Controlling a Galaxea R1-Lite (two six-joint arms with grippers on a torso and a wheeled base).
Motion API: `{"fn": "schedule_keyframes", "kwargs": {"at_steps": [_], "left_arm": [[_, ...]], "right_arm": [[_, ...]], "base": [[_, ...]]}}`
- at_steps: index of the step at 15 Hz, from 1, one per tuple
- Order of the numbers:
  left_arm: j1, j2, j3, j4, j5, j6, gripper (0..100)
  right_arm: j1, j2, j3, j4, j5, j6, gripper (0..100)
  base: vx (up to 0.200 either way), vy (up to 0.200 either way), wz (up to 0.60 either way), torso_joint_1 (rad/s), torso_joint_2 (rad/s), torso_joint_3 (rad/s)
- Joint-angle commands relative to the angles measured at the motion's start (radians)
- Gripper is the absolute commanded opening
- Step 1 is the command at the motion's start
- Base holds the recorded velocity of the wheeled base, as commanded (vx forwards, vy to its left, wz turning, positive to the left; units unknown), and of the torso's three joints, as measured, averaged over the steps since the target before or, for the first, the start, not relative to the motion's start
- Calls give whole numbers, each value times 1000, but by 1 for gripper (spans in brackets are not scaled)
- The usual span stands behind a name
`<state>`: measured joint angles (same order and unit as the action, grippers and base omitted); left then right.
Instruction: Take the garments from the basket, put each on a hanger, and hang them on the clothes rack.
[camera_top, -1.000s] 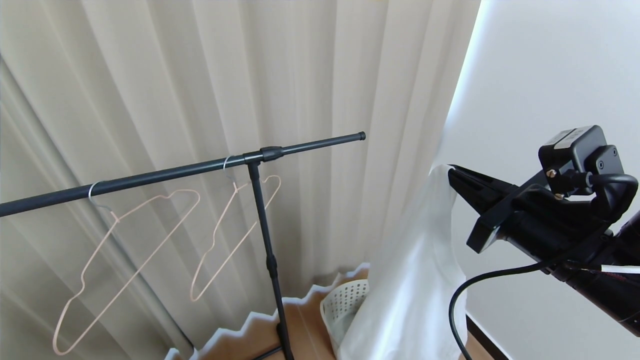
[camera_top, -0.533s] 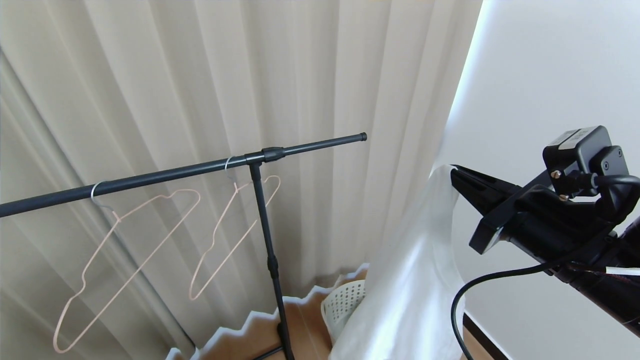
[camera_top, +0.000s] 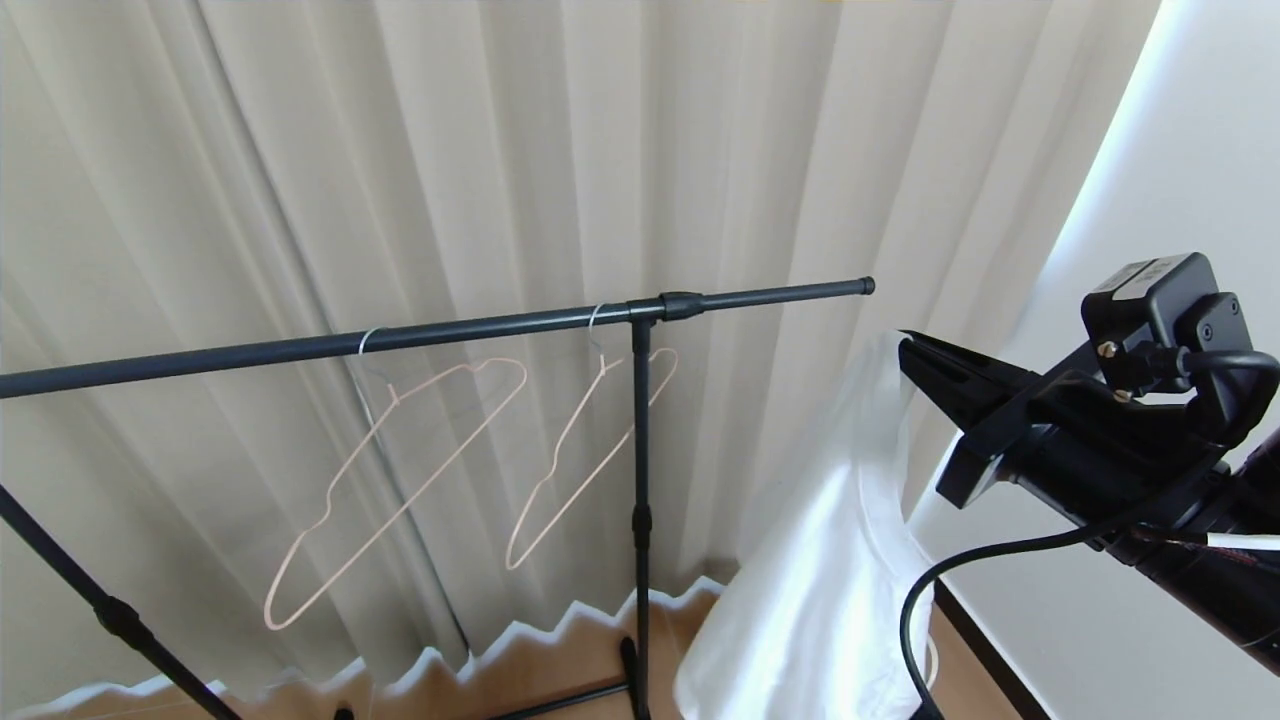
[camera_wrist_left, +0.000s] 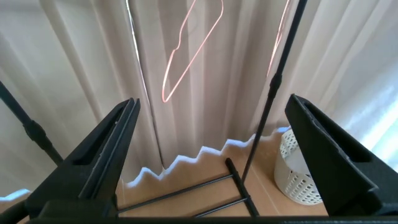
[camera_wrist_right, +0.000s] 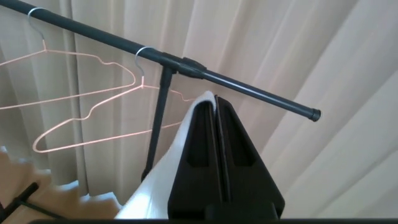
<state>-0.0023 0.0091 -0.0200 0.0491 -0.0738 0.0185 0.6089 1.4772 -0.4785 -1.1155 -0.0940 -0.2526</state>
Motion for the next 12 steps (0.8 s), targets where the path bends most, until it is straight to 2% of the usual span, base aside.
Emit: {"fn": "schedule_keyframes", "kwargs": {"at_steps": [1, 6, 9, 12], "left_arm": [[-1, 2, 0, 0, 0, -2, 100], [-1, 2, 0, -2, 0, -2, 100], [-1, 2, 0, -2, 0, -2, 100], [-1, 0, 0, -2, 0, -2, 100]], "right_arm": [[2, 2, 0, -1, 0, -1, 0], [2, 0, 0, 0, 2, -1, 0], [2, 0, 0, -1, 0, -1, 0], [2, 2, 5, 0, 0, -17, 0]], "base": [[-200, 0, 0, -2, 2, 2], [-200, 0, 0, 0, 6, 0], [0, 0, 0, 0, 0, 0], [0, 0, 600, 15, 2, 6]]}}
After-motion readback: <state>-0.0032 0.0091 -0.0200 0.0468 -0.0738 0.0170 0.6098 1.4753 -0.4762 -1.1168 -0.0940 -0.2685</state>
